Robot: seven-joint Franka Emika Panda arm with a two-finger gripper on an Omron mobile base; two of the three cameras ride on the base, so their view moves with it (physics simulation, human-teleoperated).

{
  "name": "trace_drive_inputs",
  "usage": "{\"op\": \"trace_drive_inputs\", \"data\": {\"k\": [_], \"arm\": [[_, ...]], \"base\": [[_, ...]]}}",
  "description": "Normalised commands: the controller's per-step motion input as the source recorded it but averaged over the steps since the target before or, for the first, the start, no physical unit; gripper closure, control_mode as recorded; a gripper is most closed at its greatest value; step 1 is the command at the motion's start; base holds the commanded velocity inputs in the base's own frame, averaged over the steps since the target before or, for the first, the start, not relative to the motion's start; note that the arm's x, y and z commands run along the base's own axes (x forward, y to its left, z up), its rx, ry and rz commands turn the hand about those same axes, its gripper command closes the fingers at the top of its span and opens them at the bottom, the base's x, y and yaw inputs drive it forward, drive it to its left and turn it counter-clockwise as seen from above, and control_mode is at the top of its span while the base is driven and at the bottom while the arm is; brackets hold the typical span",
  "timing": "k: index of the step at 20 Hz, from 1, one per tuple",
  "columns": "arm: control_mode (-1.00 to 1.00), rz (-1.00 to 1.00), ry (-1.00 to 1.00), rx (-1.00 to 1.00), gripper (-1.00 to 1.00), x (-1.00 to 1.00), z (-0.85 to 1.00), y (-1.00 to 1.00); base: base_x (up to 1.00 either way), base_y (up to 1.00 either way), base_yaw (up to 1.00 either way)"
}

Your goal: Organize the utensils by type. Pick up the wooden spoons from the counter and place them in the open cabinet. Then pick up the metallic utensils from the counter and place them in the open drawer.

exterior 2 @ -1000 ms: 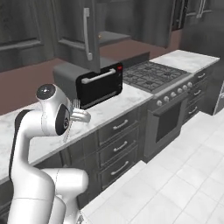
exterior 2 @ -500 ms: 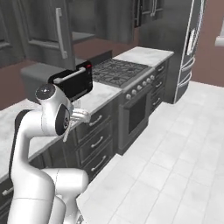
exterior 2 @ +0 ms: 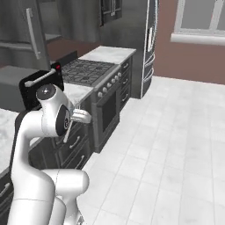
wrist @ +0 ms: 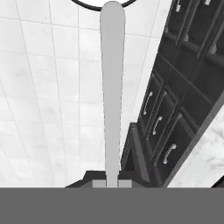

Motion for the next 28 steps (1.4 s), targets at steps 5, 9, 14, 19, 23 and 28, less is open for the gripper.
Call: {"op": "trace_drive_inputs", "data": {"k": [5, 9, 14, 19, 23, 28], "arm": [[1.0, 0.0, 0.0, 0.0, 1.0, 0.0, 0.0, 0.0], [1.0, 0.0, 0.0, 0.0, 1.0, 0.0, 0.0, 0.0], [1.0, 0.0, 0.0, 0.0, 1.0, 0.0, 0.0, 0.0], [1.0, 0.0, 0.0, 0.0, 1.0, 0.0, 0.0, 0.0], [1.0, 0.0, 0.0, 0.0, 1.0, 0.0, 0.0, 0.0], [1.0, 0.0, 0.0, 0.0, 1.0, 0.0, 0.0, 0.0]], "base": [[-0.12, 0.0, -0.37], [-0.02, 0.0, -0.36], [0.0, 0.0, -0.35], [0.0, 0.0, -0.33], [0.0, 0.0, -0.31], [0.0, 0.0, -0.3]]}}
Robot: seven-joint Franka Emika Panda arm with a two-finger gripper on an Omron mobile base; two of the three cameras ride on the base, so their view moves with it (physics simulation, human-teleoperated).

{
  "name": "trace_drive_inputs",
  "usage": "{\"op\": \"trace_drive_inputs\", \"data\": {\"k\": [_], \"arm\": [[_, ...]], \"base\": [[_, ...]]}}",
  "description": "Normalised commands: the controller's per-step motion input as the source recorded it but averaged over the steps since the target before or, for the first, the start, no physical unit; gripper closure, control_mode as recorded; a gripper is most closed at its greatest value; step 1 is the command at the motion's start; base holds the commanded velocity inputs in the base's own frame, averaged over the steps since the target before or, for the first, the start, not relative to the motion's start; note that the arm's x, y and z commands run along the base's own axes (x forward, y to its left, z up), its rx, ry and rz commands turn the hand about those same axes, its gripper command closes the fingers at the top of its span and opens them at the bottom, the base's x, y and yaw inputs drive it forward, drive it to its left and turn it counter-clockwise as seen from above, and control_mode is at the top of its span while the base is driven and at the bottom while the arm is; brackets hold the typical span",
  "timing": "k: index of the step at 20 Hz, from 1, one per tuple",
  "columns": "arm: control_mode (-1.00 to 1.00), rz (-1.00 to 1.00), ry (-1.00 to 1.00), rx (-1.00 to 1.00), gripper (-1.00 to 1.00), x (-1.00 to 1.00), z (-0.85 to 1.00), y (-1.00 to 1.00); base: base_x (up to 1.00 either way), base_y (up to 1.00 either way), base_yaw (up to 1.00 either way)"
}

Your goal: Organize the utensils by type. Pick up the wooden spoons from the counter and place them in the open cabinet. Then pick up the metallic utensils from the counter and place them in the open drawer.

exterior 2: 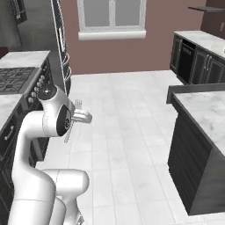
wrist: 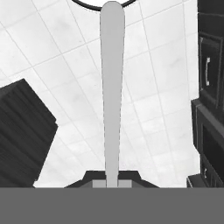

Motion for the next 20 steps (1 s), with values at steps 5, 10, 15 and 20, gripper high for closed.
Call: {"op": "trace_drive_inputs", "data": {"k": [5, 10, 15, 20], "arm": [[1.0, 0.0, 0.0, 0.0, 1.0, 0.0, 0.0, 0.0], [1.0, 0.0, 0.0, 0.0, 1.0, 0.0, 0.0, 0.0], [1.0, 0.0, 0.0, 0.0, 1.0, 0.0, 0.0, 0.0], [1.0, 0.0, 0.0, 0.0, 1.0, 0.0, 0.0, 0.0]], "base": [[0.0, 0.0, -0.28], [0.27, 0.0, -0.24], [0.56, 0.06, -0.19], [0.67, 0.03, -0.18]]}}
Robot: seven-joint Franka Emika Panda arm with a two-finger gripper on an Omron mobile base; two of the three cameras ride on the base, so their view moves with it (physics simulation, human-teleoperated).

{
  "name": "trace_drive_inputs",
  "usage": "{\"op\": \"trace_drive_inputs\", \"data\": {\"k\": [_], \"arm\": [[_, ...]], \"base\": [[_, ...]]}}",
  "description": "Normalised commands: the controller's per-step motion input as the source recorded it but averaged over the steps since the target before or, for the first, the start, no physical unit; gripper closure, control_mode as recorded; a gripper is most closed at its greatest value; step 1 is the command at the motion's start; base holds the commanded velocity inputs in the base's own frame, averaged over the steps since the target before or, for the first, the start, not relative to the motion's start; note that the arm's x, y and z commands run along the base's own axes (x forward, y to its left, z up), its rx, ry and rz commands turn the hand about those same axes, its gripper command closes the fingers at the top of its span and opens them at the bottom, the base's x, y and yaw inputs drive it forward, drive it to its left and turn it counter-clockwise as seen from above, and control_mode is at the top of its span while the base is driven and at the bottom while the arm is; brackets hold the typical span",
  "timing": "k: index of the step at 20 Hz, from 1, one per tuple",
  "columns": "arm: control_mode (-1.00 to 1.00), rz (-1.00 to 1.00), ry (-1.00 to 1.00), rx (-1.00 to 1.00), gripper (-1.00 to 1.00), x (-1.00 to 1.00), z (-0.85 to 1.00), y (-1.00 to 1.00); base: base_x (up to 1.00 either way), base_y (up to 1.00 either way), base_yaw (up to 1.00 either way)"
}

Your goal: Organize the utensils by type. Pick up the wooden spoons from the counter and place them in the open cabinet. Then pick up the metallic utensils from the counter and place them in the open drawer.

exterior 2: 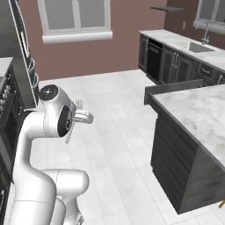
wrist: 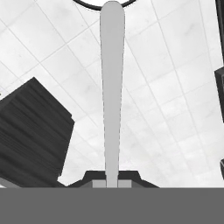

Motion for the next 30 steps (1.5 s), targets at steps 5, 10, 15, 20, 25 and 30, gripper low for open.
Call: {"op": "trace_drive_inputs", "data": {"k": [5, 10, 15, 20, 25, 30], "arm": [[1.0, 0.0, 0.0, 0.0, 1.0, 0.0, 0.0, 0.0], [1.0, 0.0, 0.0, 0.0, 1.0, 0.0, 0.0, 0.0], [1.0, 0.0, 0.0, 0.0, 1.0, 0.0, 0.0, 0.0], [1.0, 0.0, 0.0, 0.0, 1.0, 0.0, 0.0, 0.0], [1.0, 0.0, 0.0, 0.0, 1.0, 0.0, 0.0, 0.0], [1.0, 0.0, 0.0, 0.0, 1.0, 0.0, 0.0, 0.0]], "base": [[0.65, 0.02, -0.19], [0.69, 0.0, -0.23], [0.78, 0.0, -0.24], [0.78, 0.0, -0.25], [0.69, 0.02, -0.27], [0.52, 0.14, -0.29]]}}
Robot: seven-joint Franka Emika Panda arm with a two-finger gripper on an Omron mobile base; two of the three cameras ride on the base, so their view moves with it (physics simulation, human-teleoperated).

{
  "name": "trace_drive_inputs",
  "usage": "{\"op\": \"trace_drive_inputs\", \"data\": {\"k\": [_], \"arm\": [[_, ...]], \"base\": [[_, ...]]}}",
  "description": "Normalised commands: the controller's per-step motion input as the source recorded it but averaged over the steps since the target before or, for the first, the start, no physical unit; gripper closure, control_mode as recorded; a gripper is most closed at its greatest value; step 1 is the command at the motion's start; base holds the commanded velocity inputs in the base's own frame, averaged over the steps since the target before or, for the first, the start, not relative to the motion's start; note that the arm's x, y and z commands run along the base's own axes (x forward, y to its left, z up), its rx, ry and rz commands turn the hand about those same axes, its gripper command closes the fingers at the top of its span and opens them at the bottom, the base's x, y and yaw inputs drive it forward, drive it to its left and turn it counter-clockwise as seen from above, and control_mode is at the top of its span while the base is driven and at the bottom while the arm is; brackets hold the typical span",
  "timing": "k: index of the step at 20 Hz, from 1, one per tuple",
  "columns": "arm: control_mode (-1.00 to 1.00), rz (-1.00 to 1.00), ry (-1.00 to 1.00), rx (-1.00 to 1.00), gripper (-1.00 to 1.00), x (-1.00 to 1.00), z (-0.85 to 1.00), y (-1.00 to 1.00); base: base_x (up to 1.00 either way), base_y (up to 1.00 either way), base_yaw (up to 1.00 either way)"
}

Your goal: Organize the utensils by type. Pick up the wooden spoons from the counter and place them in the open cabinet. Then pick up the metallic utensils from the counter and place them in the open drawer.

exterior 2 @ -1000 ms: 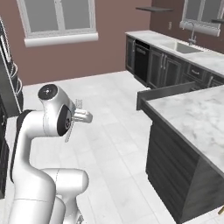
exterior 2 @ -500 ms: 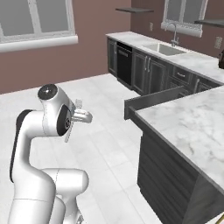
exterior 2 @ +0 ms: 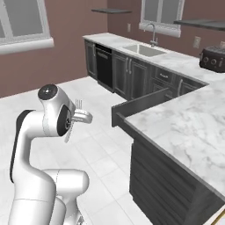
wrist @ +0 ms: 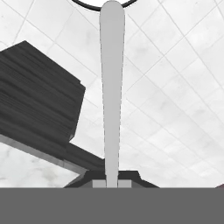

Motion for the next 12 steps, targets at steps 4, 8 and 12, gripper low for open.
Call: {"op": "trace_drive_inputs", "data": {"k": [4, 8, 12], "arm": [[1.0, 0.0, 0.0, 0.0, 1.0, 0.0, 0.0, 0.0], [1.0, 0.0, 0.0, 0.0, 1.0, 0.0, 0.0, 0.0], [1.0, 0.0, 0.0, 0.0, 1.0, 0.0, 0.0, 0.0]], "base": [[0.55, 0.17, -0.3], [0.62, 0.21, -0.3], [0.62, 0.21, -0.3]]}}
